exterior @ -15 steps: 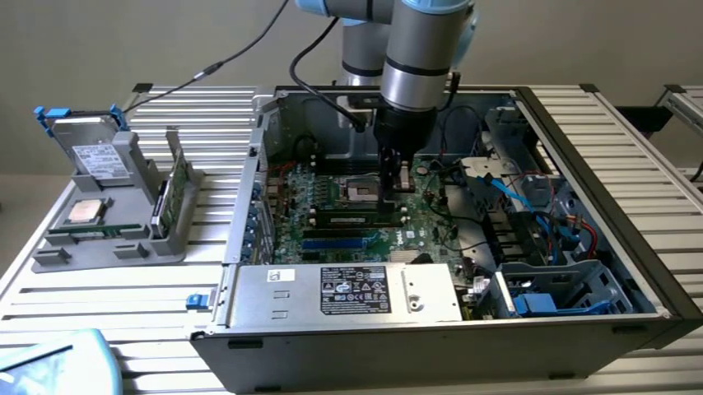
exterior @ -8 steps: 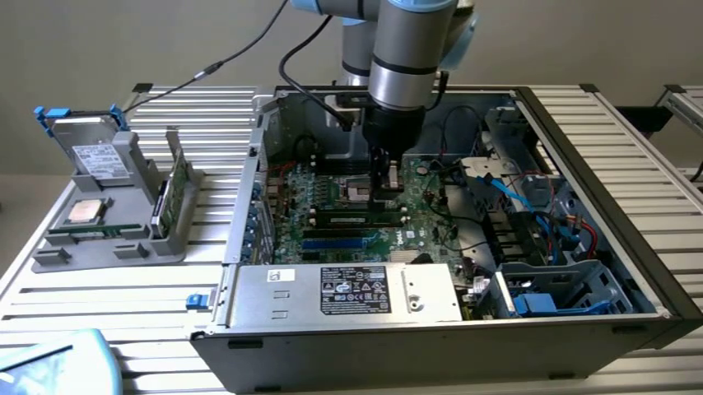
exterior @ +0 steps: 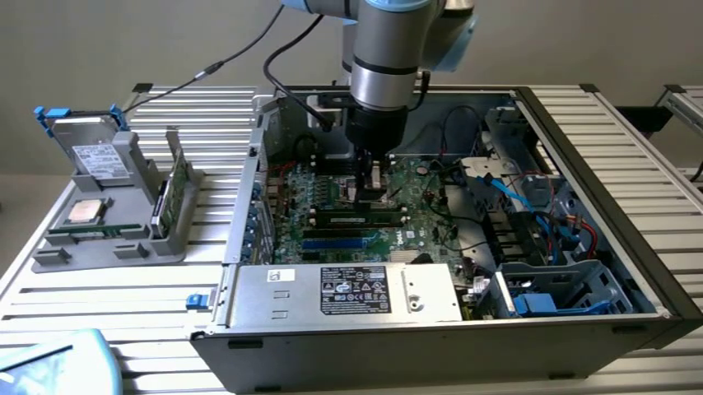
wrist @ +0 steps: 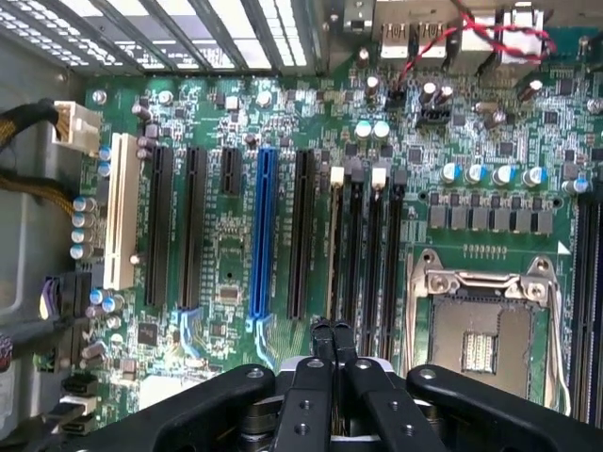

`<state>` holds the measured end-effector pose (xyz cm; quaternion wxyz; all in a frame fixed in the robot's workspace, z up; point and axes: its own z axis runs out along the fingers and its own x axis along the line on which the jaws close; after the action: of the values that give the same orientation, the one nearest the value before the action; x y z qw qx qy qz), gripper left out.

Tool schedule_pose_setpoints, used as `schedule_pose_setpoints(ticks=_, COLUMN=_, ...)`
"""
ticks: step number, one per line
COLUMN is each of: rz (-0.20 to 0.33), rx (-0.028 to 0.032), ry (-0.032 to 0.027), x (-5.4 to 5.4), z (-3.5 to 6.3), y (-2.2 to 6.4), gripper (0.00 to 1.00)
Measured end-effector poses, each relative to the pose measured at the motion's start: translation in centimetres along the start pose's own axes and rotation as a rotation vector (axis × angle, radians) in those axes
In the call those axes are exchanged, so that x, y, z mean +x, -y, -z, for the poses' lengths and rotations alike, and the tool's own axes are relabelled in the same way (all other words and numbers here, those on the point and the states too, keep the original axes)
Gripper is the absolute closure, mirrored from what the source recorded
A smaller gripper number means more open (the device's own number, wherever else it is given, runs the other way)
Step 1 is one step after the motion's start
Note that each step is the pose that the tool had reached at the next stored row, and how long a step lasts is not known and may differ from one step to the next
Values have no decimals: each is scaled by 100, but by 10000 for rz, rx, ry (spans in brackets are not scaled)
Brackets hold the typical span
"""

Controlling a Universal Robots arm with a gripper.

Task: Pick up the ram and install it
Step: 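Press down the ram until it locks into place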

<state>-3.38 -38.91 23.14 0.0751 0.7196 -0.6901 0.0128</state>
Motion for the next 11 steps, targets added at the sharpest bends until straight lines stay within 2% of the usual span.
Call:
schedule_pose_setpoints(ticks=7, rz=0, rx=1, ry=-1, x=-8, z=-15, y=-172, gripper=90)
schedule_pose_setpoints(ticks=11, rz=0, rx=5, ry=-2, x=-10, z=-20, y=-199, gripper=90)
